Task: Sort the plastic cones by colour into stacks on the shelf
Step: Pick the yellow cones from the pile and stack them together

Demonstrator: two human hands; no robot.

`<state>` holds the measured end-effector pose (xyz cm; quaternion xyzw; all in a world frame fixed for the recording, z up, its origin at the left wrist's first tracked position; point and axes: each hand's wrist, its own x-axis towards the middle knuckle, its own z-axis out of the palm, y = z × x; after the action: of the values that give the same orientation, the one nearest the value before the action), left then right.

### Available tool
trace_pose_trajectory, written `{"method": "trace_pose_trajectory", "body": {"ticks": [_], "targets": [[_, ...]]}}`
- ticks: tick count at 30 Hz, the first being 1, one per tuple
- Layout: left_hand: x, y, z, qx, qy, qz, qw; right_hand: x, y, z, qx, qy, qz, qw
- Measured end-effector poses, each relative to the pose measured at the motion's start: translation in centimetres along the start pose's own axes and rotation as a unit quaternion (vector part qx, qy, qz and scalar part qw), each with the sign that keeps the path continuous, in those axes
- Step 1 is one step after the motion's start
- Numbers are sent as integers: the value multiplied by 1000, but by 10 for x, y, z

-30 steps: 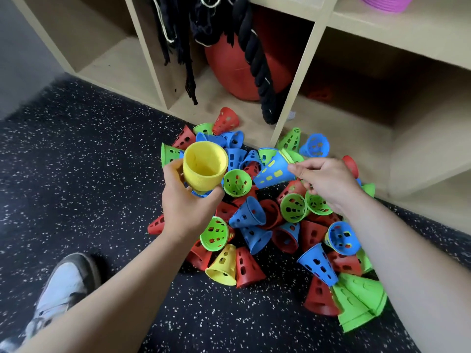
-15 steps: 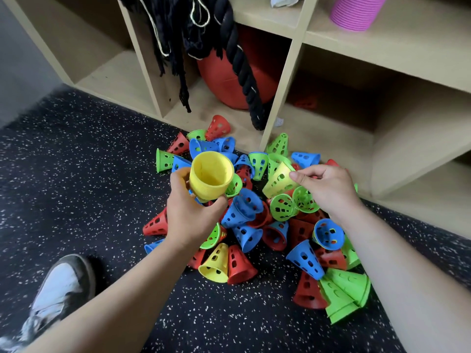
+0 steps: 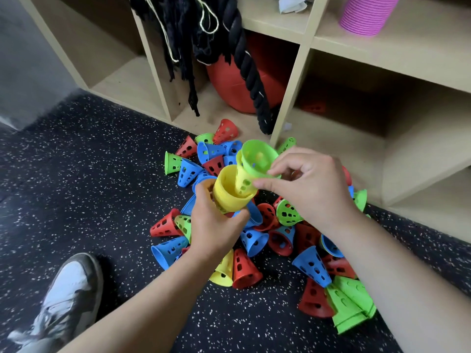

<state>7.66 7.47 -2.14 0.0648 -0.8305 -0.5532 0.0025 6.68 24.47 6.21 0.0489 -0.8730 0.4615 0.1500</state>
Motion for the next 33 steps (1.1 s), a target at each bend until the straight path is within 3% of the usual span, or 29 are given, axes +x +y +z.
{"method": "trace_pose_trajectory", "body": {"ticks": [4, 9, 18, 24, 33], "targets": [[2, -2, 1, -8, 10, -1, 1000, -3, 8, 5, 16, 6, -9, 1000], [10, -8, -3, -25, 18, -9, 999, 4, 6, -3, 19, 78, -11, 997], [31, -15, -19, -40, 69, -11, 997, 10, 27, -22, -38, 165, 58, 984], [42, -2, -23, -66, 90, -1, 994, -3, 55, -25, -111, 138, 48, 983], [39, 9, -20, -75, 79, 13, 994, -30, 94, -27, -203, 28, 0, 979]]}}
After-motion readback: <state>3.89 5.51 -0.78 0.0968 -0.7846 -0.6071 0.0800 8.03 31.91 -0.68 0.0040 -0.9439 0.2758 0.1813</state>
